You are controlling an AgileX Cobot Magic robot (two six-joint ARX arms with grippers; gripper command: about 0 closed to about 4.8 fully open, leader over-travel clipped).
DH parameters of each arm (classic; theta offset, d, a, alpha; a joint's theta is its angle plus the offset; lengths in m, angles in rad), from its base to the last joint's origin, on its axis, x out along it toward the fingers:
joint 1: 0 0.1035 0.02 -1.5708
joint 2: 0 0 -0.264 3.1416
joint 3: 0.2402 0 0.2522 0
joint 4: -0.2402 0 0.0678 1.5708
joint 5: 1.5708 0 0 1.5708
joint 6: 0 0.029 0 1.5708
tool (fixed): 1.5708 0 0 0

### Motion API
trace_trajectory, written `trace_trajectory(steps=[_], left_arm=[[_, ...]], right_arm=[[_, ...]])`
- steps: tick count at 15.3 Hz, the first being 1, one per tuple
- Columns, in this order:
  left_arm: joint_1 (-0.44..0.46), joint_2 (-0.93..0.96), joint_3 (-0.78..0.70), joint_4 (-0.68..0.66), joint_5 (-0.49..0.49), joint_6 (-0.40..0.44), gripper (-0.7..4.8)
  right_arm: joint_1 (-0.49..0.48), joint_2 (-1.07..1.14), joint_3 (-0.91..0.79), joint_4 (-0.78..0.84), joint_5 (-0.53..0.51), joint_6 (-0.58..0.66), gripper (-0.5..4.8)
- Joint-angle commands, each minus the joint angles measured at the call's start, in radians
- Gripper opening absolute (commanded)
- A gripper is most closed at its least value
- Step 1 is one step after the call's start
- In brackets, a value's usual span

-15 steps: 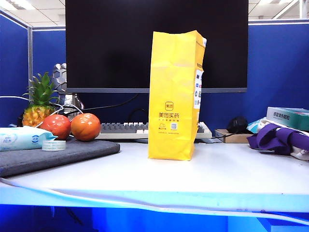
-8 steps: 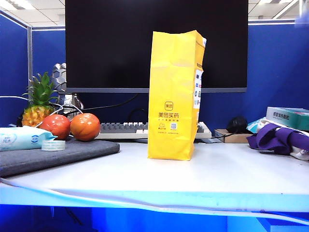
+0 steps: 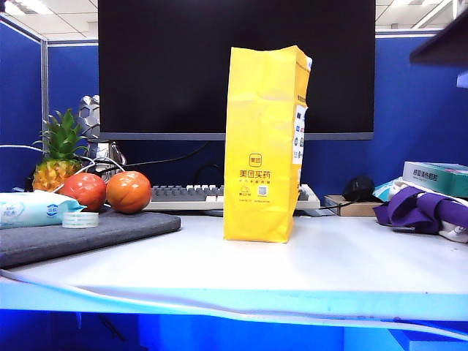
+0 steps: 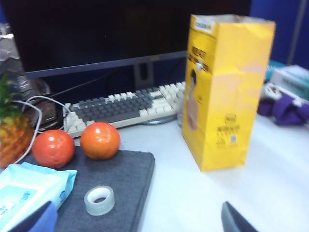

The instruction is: Pick up the kiwifruit and throw it into the yellow paper bag.

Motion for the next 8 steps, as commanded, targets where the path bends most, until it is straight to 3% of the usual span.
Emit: trace_trajectory(steps=[1,6,8], left_arm=[[0.001,0.0,-0.006,-0.005,-0.09,-0.012,4.79],[0.001,-0.001,-0.049,-0.008,-0.1,-0.013,4.79],[0.001,-0.003,-0.052,-0.031,-0.076,-0.057,4.79]], right_arm=[[0.0,-0.002,0.006,0.003,-0.004,0.003,4.79],[-0.001,-0.002,0.004,-0.034,0.08,0.016,4.79],[-0.001,-0.002,0.004,-0.035,0.077,0.04,4.79]])
